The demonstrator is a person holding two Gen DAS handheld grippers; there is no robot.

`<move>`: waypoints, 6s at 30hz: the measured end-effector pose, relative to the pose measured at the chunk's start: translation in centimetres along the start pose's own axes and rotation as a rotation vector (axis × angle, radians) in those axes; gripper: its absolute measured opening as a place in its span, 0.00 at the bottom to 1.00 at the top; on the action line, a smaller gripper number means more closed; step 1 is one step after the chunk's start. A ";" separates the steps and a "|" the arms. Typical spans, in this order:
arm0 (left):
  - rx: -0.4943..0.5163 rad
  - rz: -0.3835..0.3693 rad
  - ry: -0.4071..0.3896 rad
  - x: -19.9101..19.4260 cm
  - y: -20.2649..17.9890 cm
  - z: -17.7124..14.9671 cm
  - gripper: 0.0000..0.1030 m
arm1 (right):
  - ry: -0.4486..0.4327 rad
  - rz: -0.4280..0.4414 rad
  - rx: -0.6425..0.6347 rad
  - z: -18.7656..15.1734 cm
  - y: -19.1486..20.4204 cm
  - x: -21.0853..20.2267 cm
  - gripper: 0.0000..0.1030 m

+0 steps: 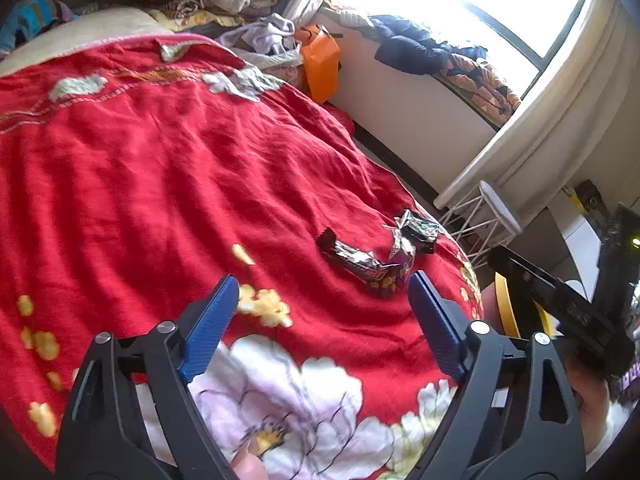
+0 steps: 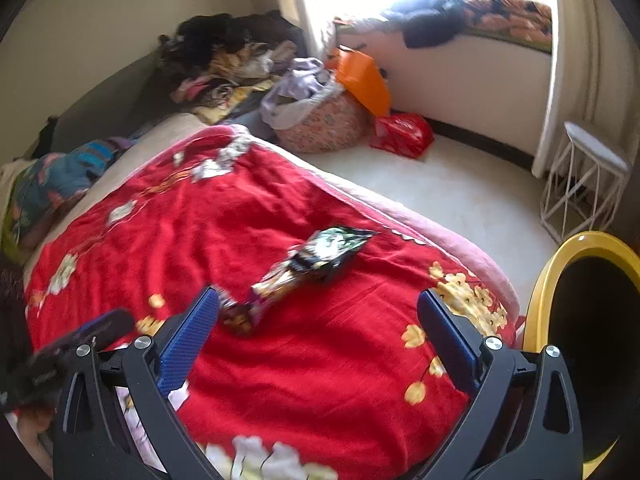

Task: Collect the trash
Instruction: 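Move both tools over the two wrappers on the bedspread, then grasp the green snack wrapper with the right gripper while the left grasps the silver wrapper, then lift both wrappers and carry them over the yellow bin, then open both grippers over the bin to drop the wrappers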

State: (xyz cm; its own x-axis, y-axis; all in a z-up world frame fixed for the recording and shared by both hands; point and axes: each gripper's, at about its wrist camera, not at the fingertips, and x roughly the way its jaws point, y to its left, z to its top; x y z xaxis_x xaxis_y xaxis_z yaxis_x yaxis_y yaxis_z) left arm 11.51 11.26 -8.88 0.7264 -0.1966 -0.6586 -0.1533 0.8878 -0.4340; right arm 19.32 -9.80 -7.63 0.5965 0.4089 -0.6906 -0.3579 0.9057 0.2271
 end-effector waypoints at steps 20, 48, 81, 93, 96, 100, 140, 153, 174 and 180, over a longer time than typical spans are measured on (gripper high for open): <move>-0.233 -0.133 0.120 6.5 0.8 0.6 0.42 | 0.117 0.051 0.182 2.6 -2.6 8.5 0.71; -0.253 -0.198 0.163 6.8 -0.2 0.1 0.04 | 0.075 0.197 0.148 -1.9 -3.1 3.2 0.18; -0.026 -0.166 -0.008 -1.4 -4.0 0.8 0.03 | -0.001 0.266 0.052 -3.7 -0.3 -4.8 0.11; 0.046 -0.212 -0.032 -2.8 -7.2 0.8 0.03 | -0.072 0.240 0.078 -3.6 -2.2 -8.3 0.11; 0.061 -0.225 -0.031 -2.9 -7.9 0.8 0.00 | -0.090 0.229 0.088 -3.7 -3.0 -9.1 0.11; 0.078 -0.239 -0.028 -3.0 -8.9 0.6 0.00 | -0.108 0.218 0.105 -3.8 -3.9 -10.0 0.11; 0.817 0.061 0.308 12.8 -17.6 -3.0 0.31 | -0.292 -0.062 0.424 -7.3 -21.3 -17.7 0.11; 0.754 -0.003 0.289 12.4 -18.8 -2.3 0.11 | -0.316 -0.110 0.454 -8.1 -23.0 -17.9 0.11; 0.751 -0.347 0.281 9.4 -32.1 -6.5 0.11 | -0.324 -0.279 0.474 -9.5 -26.1 -17.6 0.11; 0.792 -0.355 0.327 10.7 -33.4 -8.3 0.11 | -0.315 -0.297 0.490 -9.9 -27.6 -17.1 0.11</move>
State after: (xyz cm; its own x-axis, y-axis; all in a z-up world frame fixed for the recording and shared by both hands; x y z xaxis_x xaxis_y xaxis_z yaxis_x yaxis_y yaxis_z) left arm 18.79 -23.97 -6.53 0.3995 -0.5122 -0.7603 0.6320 0.7547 -0.1763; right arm 11.89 -42.86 -8.91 0.8279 0.0791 -0.5552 0.1791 0.9008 0.3955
